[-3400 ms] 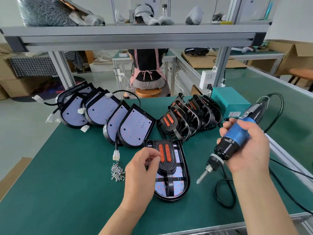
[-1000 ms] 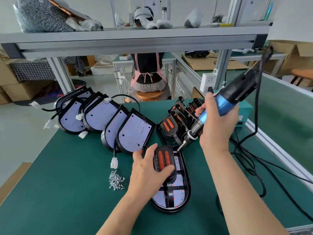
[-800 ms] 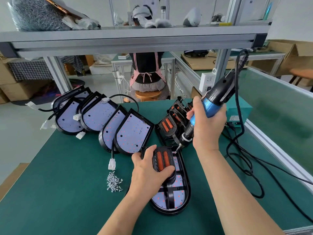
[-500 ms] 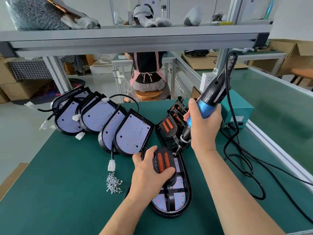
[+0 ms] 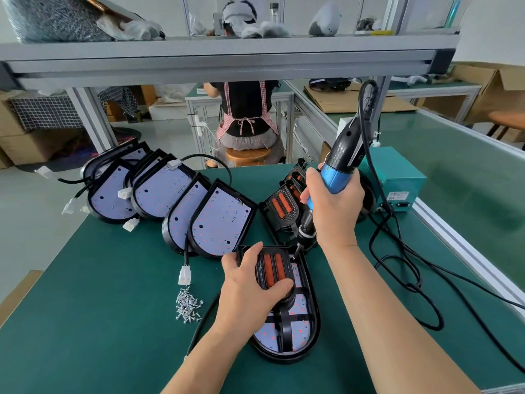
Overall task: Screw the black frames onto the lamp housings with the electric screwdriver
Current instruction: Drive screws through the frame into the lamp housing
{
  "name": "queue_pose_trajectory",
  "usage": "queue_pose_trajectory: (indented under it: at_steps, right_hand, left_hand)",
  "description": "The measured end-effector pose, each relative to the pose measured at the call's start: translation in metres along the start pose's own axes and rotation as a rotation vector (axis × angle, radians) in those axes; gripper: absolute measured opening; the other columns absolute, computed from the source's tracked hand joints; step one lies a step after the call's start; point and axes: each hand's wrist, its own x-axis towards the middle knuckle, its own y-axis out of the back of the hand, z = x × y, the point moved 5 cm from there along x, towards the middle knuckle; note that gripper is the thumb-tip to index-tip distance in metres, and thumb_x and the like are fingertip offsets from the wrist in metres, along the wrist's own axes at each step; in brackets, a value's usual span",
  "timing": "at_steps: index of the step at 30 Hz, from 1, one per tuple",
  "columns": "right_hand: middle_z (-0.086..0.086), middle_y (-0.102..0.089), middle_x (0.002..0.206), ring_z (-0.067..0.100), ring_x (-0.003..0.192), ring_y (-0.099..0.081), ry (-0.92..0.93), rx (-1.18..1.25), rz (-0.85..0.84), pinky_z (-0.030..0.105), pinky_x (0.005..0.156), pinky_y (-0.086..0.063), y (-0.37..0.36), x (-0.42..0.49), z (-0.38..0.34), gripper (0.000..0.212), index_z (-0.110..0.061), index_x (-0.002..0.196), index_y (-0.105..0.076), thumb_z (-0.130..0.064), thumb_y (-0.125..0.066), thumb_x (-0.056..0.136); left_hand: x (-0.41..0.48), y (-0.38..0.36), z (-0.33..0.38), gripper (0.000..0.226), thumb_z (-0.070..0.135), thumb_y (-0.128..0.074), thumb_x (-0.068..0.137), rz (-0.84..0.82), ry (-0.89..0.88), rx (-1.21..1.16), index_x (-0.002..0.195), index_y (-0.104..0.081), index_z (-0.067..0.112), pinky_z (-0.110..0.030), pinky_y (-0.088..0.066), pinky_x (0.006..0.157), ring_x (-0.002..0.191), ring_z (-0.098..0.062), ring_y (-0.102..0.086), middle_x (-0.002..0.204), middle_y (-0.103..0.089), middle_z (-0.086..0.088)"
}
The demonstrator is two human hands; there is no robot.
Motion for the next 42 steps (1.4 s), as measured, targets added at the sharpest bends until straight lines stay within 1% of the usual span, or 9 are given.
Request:
queue_pose_trajectory:
  at_steps: [8, 12, 19, 28, 33, 35, 38, 40, 42]
  right_hand:
    - [0.005, -0.056, 0.059, 0.024, 0.049, -0.054, -0.007, -0.068, -0.07, 0.035, 0.05, -0.05, -0.013, -0.003, 0.003, 0.017, -0.011, 0.086, -0.052, -0.005, -0.068, 0.085]
    - [0.014, -0.056, 0.058, 0.018, 0.046, -0.054, -0.043, -0.011, -0.195, 0.026, 0.053, -0.051, -0.014, -0.004, 0.002, 0.013, -0.003, 0.091, -0.055, 0.001, -0.067, 0.087]
    - [0.01, -0.057, 0.058, 0.021, 0.05, -0.053, -0.049, 0.081, -0.34, 0.032, 0.06, -0.053, -0.018, -0.008, -0.007, 0.019, 0.0, 0.101, -0.061, -0.004, -0.07, 0.085]
    - [0.001, -0.053, 0.062, 0.017, 0.049, -0.05, -0.144, 0.412, -0.105, 0.03, 0.056, -0.046, 0.003, 0.009, -0.038, 0.017, -0.012, 0.09, -0.055, -0.004, -0.068, 0.083]
    - [-0.002, -0.051, 0.063, 0.017, 0.05, -0.049, -0.185, 0.429, 0.093, 0.028, 0.056, -0.044, 0.031, -0.019, -0.028, 0.016, -0.012, 0.09, -0.054, -0.002, -0.064, 0.084]
    - [0.0, -0.051, 0.067, 0.017, 0.052, -0.048, -0.191, 0.437, 0.146, 0.029, 0.057, -0.045, 0.042, -0.028, -0.027, 0.016, -0.011, 0.092, -0.053, -0.003, -0.065, 0.084]
    - [0.003, -0.049, 0.074, 0.017, 0.053, -0.046, -0.185, 0.425, 0.217, 0.03, 0.058, -0.046, 0.053, -0.035, -0.029, 0.015, -0.009, 0.094, -0.053, -0.003, -0.063, 0.085]
    - [0.003, -0.048, 0.074, 0.017, 0.054, -0.046, -0.187, 0.407, 0.241, 0.029, 0.059, -0.046, 0.059, -0.039, -0.031, 0.015, -0.009, 0.096, -0.052, -0.003, -0.062, 0.087]
    - [0.002, -0.048, 0.076, 0.017, 0.056, -0.046, -0.175, 0.404, 0.228, 0.029, 0.06, -0.046, 0.061, -0.044, -0.034, 0.017, -0.01, 0.097, -0.052, -0.004, -0.063, 0.085]
  left_hand:
    - [0.0, -0.002, 0.0, 0.085, 0.046, -0.081, 0.075, -0.001, -0.014, -0.012, 0.148, -0.039, 0.039, 0.01, -0.03, 0.071, 0.089, 0.036, -0.036, 0.127, -0.025, 0.008]
    - [-0.001, 0.0, 0.001, 0.086, 0.049, -0.08, 0.076, -0.008, 0.001, 0.0, 0.15, -0.036, 0.041, 0.008, -0.034, 0.068, 0.084, 0.019, -0.047, 0.127, -0.025, 0.008]
    - [-0.003, 0.002, 0.006, 0.088, 0.049, -0.079, 0.077, -0.032, 0.007, 0.027, 0.152, -0.033, 0.04, 0.004, -0.035, 0.072, 0.087, 0.021, -0.042, 0.127, -0.023, 0.009]
    - [-0.019, 0.005, 0.01, 0.087, 0.053, -0.077, 0.076, -0.058, 0.035, 0.028, 0.151, -0.033, 0.045, 0.005, -0.034, 0.069, 0.082, 0.026, -0.044, 0.128, -0.023, 0.01]
    - [-0.024, 0.012, 0.013, 0.089, 0.068, -0.063, 0.081, -0.116, 0.035, 0.146, 0.154, -0.015, 0.051, -0.02, -0.036, 0.086, 0.108, -0.011, -0.052, 0.135, -0.028, 0.01]
    - [-0.028, 0.026, 0.014, 0.077, 0.067, -0.055, 0.086, -0.074, 0.014, 0.13, 0.153, -0.022, 0.049, -0.023, -0.037, 0.088, 0.109, -0.008, -0.051, 0.124, -0.039, 0.016]
    - [-0.029, 0.069, 0.002, 0.016, 0.036, -0.06, 0.095, 0.185, -0.014, 0.205, 0.106, -0.068, 0.029, -0.034, -0.048, 0.081, 0.086, -0.015, -0.059, 0.091, -0.061, 0.013]
    - [-0.03, 0.092, -0.013, 0.017, 0.022, -0.062, 0.093, 0.262, 0.065, 0.362, 0.076, -0.064, 0.021, -0.037, -0.049, 0.071, 0.073, -0.023, -0.057, 0.07, -0.06, 0.006]
    - [-0.032, 0.103, -0.024, 0.015, 0.02, -0.06, 0.09, 0.206, 0.16, 0.505, 0.076, -0.067, 0.023, -0.034, -0.05, 0.068, 0.075, -0.021, -0.059, 0.072, -0.063, 0.007]
